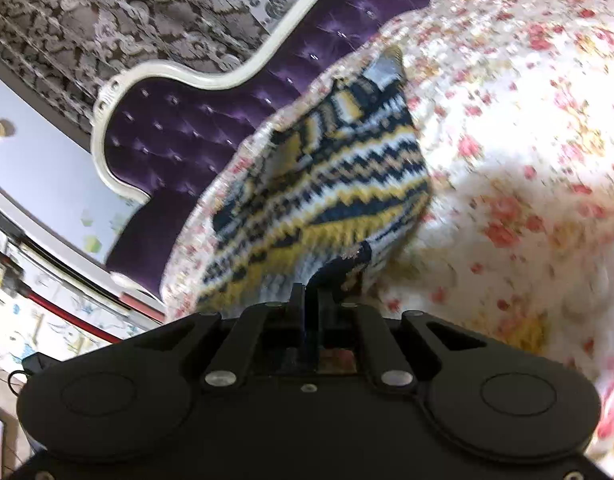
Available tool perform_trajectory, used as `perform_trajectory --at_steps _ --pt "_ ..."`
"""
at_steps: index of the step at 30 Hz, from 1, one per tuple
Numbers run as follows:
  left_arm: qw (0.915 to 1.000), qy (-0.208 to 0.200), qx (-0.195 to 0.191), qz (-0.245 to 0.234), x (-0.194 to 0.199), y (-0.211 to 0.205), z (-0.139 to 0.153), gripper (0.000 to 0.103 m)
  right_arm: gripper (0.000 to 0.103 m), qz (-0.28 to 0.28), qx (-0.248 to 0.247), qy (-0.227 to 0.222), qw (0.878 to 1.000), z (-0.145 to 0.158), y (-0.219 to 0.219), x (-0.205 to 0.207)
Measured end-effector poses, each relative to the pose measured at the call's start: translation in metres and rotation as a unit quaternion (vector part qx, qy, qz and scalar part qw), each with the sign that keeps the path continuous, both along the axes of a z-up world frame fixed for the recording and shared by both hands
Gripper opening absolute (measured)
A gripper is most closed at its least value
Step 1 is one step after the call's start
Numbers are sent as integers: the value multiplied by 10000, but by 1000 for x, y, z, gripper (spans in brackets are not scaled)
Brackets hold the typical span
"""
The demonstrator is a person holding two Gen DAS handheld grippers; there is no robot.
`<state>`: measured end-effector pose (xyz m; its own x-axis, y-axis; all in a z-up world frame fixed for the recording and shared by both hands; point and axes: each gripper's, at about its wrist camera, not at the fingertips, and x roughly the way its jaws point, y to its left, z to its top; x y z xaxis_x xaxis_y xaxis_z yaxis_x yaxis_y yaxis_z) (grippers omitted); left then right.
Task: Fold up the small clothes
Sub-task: 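Close both tools on the dark hem band, then lift the hem with both tools and fold it over toward the collar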
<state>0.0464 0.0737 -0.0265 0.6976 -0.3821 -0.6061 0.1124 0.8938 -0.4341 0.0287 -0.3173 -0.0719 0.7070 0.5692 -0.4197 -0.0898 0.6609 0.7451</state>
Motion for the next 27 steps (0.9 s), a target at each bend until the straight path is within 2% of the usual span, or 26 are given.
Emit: perform_trajectory --at_steps 5,9,15,21,27 --pt "9987 -419 -189 -197 18 2 36 7 13 109 163 -439 9988 28 -1 20" --pt "9968 -559 -513 -252 38 6 53 7 13 165 331 -795 9961 51 -1 40" --pt "9942 -931 -468 -265 50 6 77 7 13 240 511 -1181 9914 75 0 61" --pt "9920 -1153 -403 -324 51 6 93 6 13 326 529 -1337 9891 87 2 71" --pt "9906 -1303 -351 -232 61 11 96 3 11 318 707 -1345 9879 88 -2 82"
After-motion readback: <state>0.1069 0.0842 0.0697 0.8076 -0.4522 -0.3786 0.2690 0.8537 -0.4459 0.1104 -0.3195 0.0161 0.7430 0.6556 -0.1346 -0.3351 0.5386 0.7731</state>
